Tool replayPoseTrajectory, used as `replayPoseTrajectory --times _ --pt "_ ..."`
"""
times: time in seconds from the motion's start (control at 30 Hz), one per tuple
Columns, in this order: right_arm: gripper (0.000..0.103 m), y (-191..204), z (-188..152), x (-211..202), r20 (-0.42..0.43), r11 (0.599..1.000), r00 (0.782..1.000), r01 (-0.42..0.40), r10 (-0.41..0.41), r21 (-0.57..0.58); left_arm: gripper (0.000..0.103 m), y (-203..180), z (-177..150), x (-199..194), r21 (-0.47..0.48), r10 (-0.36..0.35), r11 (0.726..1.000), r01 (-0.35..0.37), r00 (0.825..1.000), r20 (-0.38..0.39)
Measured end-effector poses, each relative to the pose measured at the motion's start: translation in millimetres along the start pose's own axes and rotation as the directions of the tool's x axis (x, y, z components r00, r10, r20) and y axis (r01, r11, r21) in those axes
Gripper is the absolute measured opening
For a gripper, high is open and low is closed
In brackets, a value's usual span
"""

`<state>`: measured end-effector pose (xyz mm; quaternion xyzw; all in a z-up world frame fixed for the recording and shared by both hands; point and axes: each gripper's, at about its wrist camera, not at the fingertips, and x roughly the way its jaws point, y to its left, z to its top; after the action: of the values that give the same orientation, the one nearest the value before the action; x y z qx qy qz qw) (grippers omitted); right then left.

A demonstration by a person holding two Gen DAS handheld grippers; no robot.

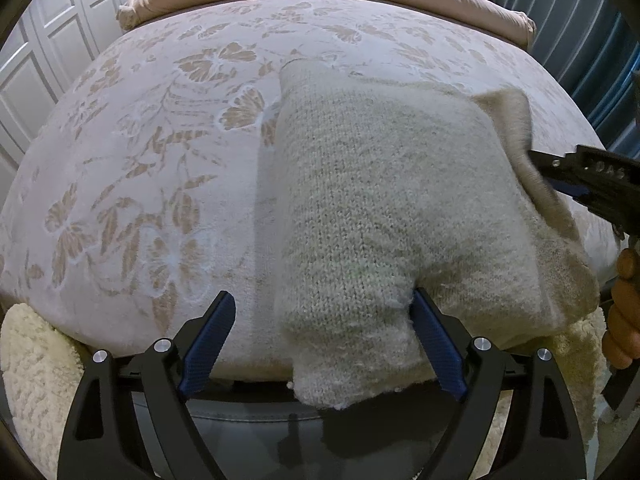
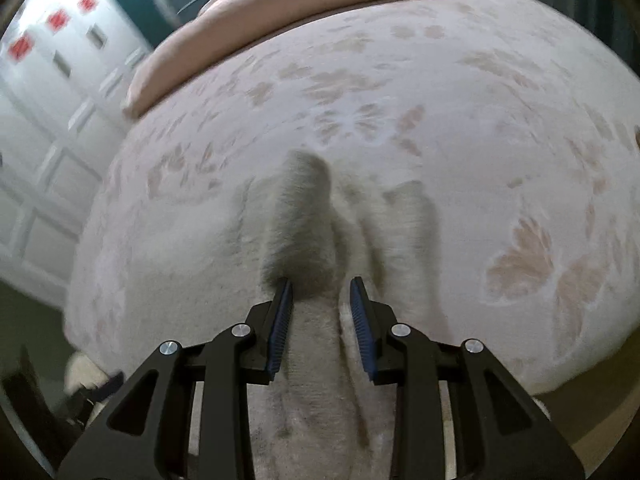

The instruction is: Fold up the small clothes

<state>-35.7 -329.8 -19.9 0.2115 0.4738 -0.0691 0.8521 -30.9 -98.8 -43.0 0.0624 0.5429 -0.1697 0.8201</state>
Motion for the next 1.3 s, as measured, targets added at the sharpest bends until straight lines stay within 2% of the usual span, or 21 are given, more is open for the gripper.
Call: replayPoseTrajectory --times 0.07,0.2,0.47,0.6,0.7,0.73,0.77,0.83,0.87,0.93,0.97,1.03,1.07,1.1,1.23,1.3 --pt "0.030 -4 1 2 0.013 1.000 1.000 0.018 -0.019 0.012 0.087 0 0 0 0.002 0.000 1.000 0.000 1.000 -0.001" --pt "0.028 -39 -1 3 0.002 0.990 1.000 -0.012 0.012 0.142 0.088 0 -1 1 0.007 0.000 1.000 0.000 1.000 0.002" --pt "0.030 -61 -16 9 -0.028 0.968 0.992 -0.112 0.121 0.222 0.088 0 -1 3 -0.002 -0.003 1.000 0.003 1.000 -0.005" --pt "0.030 -34 -6 10 -0.050 0.982 0.990 -0.123 0.131 0.140 0.089 -1 0 3 0.002 0.006 1.000 -0.006 1.000 -0.004" --pt "0.029 -6 -3 15 -0.060 0.997 0.996 -0.067 0.068 0.028 0.089 -1 0 2 0.002 0.016 1.000 -0.016 1.000 -0.002" --pt "0.012 -2 -2 18 -0.064 0.999 0.997 -0.051 0.051 0.013 0.089 0 0 2 0.002 0.016 1.000 -0.016 1.000 -0.003" --pt "0.007 -1 0 16 -0.063 0.998 0.996 -0.060 0.061 0.024 0.089 -1 1 2 0.004 0.019 1.000 -0.019 1.000 -0.004" --pt "0.006 -1 4 -7 0.007 0.991 0.993 -0.122 0.121 0.051 0.089 -1 1 1 0.009 0.024 1.000 -0.024 1.000 0.000" --pt "0.006 -2 6 -28 0.075 0.985 0.985 -0.163 0.158 0.059 0.089 -2 1 1 0.012 0.026 1.000 -0.026 1.000 0.001" --pt "0.005 -13 4 -47 0.135 0.985 0.981 -0.148 0.136 0.089 0.089 -1 1 2 0.011 0.026 1.000 -0.026 1.000 0.004" --pt "0.005 -22 1 -41 0.118 0.989 0.989 -0.104 0.092 0.103 0.089 0 1 3 0.006 0.024 1.000 -0.024 1.000 0.003" --pt "0.005 -41 -9 -8 0.006 0.993 1.000 0.009 -0.010 0.121 0.091 -1 2 6 0.004 0.017 1.000 -0.017 1.000 -0.007" --pt "0.005 -53 -19 15 -0.073 0.989 0.997 0.044 -0.034 0.144 0.093 -2 1 7 0.008 0.014 1.000 -0.014 1.000 -0.013" --pt "0.005 -57 -24 17 -0.066 0.987 0.998 0.030 -0.019 0.160 0.093 -3 1 9 0.015 0.019 1.000 -0.018 1.000 -0.018" --pt "0.007 -50 -20 -17 0.022 0.972 0.999 -0.039 0.035 0.232 0.093 -3 -1 6 0.023 0.033 0.999 -0.032 0.999 -0.007" --pt "0.009 -41 -20 -35 0.058 0.978 0.998 -0.011 -0.001 0.210 0.093 -1 0 6 0.006 0.028 1.000 -0.028 1.000 -0.010"
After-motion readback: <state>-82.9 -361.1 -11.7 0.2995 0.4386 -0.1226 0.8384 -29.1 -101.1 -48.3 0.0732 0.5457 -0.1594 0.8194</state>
